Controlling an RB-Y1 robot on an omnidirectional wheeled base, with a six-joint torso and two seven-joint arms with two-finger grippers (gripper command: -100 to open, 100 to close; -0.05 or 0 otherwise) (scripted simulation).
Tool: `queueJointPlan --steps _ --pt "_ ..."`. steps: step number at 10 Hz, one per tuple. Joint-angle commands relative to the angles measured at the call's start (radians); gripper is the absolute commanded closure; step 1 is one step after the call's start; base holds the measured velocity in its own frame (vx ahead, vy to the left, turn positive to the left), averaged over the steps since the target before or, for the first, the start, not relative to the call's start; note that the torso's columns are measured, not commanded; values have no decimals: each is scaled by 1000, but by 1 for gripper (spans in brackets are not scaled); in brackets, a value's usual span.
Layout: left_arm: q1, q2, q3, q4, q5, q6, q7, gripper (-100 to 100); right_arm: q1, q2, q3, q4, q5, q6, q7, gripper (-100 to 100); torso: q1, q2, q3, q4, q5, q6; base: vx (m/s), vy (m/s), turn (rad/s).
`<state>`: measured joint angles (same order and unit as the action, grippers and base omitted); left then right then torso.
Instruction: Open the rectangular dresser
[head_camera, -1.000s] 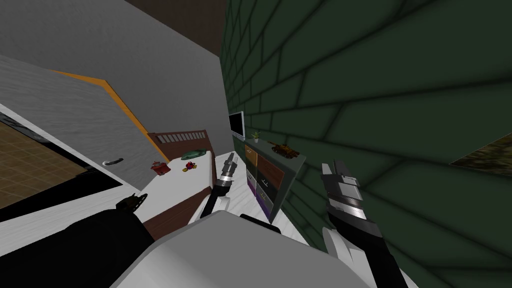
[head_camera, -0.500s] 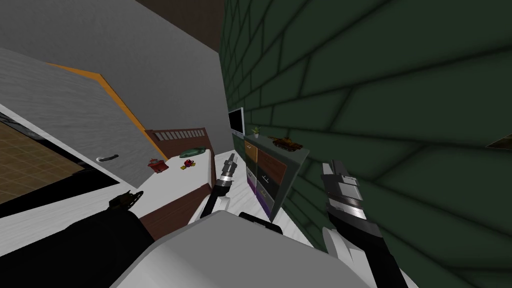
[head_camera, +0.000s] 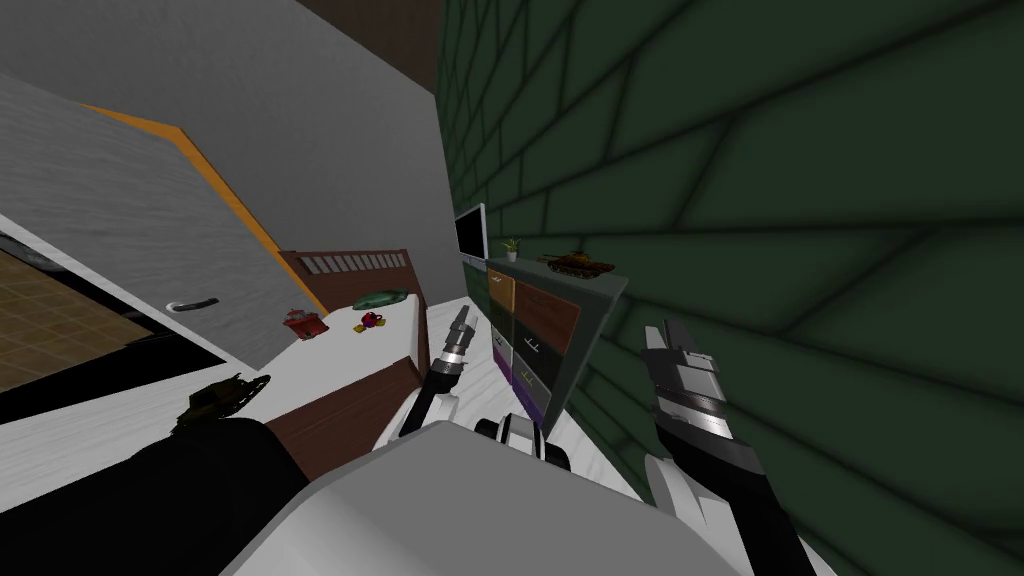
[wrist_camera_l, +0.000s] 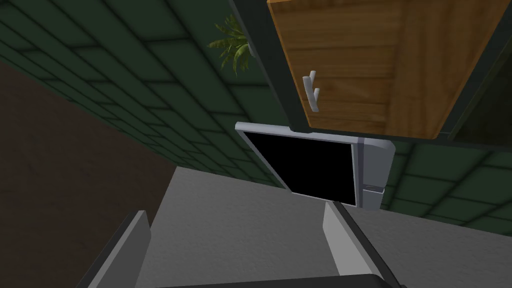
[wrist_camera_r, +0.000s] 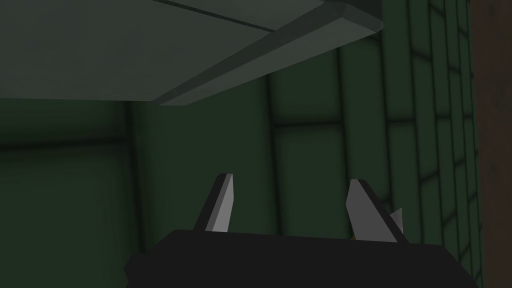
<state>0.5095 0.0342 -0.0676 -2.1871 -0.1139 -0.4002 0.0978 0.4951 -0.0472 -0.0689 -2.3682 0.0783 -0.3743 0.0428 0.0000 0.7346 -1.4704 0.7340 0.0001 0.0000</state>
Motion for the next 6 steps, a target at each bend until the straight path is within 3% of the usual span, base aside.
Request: queueJointPlan --steps 1,3,6 --pt "-11 60 -7 27 -3 -1 -2 -100 0 0 0 0 0 0 0 0 0 2 -5 3 0 0 -5 -13 -49" --pt "-26 99 -21 75 -10 -7 -8 -100 0 0 0 0 0 0 0 0 0 3 -6 4 0 0 -3 -16 -73" --pt "-44 117 -38 129 -18 -14 -15 -100 0 0 0 0 0 0 0 0 0 3 -6 4 0 0 -2 -23 -79"
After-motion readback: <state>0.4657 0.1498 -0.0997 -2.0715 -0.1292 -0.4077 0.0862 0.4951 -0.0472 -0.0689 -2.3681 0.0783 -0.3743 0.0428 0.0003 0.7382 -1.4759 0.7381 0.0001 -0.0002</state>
